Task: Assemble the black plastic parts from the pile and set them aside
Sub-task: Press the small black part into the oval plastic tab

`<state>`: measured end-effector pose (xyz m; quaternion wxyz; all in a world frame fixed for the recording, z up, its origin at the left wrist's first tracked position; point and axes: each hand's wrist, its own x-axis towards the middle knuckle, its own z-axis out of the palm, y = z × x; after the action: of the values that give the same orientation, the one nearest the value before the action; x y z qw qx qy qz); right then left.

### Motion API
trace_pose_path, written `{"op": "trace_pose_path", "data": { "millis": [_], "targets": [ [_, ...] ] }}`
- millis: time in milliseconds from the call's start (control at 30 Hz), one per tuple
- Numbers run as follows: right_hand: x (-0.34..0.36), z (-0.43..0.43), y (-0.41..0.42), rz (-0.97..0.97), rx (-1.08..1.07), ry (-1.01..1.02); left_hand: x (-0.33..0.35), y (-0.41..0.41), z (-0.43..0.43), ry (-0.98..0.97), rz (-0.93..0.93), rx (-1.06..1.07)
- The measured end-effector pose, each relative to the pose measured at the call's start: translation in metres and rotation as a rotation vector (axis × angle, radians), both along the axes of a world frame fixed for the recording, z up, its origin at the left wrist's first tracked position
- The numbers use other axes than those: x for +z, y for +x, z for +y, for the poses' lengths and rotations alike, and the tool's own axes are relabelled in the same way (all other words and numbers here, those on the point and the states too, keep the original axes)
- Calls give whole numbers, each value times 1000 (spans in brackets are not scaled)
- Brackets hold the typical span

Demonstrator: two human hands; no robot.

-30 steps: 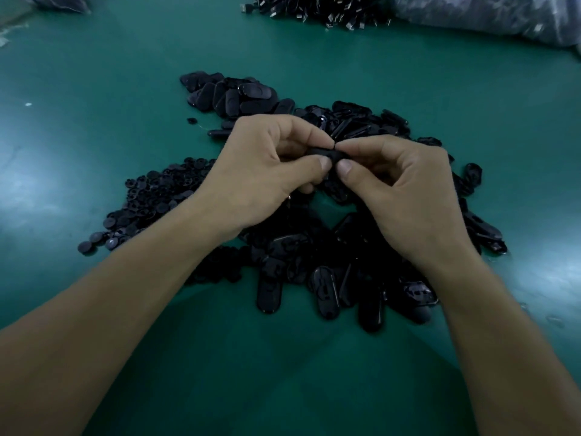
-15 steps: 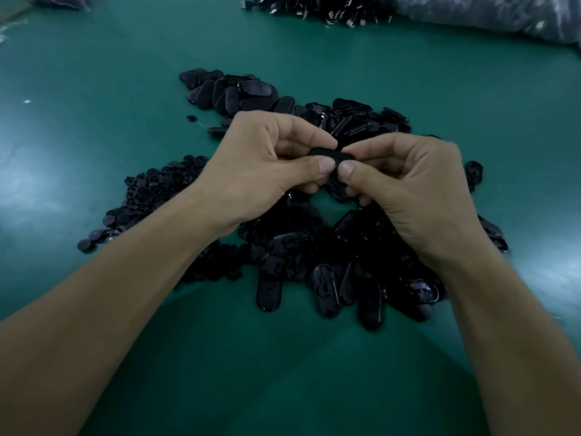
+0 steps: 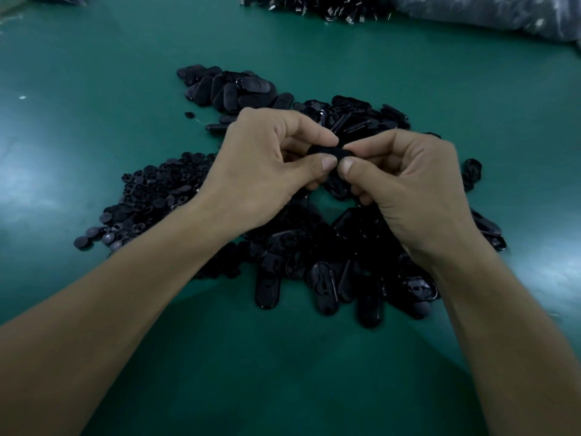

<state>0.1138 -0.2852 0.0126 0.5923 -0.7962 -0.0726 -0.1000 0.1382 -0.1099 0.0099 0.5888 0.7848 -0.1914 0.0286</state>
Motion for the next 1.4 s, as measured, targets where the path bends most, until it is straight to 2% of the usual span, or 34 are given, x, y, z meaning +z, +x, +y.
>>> {"op": "trace_pose_path", "data": {
  "millis": [233, 400, 633, 833, 1100, 1300, 1400],
  "targets": [
    [-1, -3, 0, -4, 12, 16, 1, 3, 3, -62, 81, -38],
    [-5, 0, -1, -144, -34, -156, 1, 4, 4, -153, 168, -52],
    [-6, 4, 0, -187, -76, -100, 2, 2, 1, -241, 238, -57],
    [-7, 5, -1, -281, -171, -161, 4, 1, -1, -320, 312, -60],
    [-9, 7, 0, -307, -108, -236, 4, 2, -1, -404, 375, -54],
    [-8, 8, -1, -231, -24, -180, 1, 4, 1, -361, 313, -25],
    [-4, 7, 0, -174, -6, -18, 1, 4, 2, -304, 261, -50]
  ]
}}
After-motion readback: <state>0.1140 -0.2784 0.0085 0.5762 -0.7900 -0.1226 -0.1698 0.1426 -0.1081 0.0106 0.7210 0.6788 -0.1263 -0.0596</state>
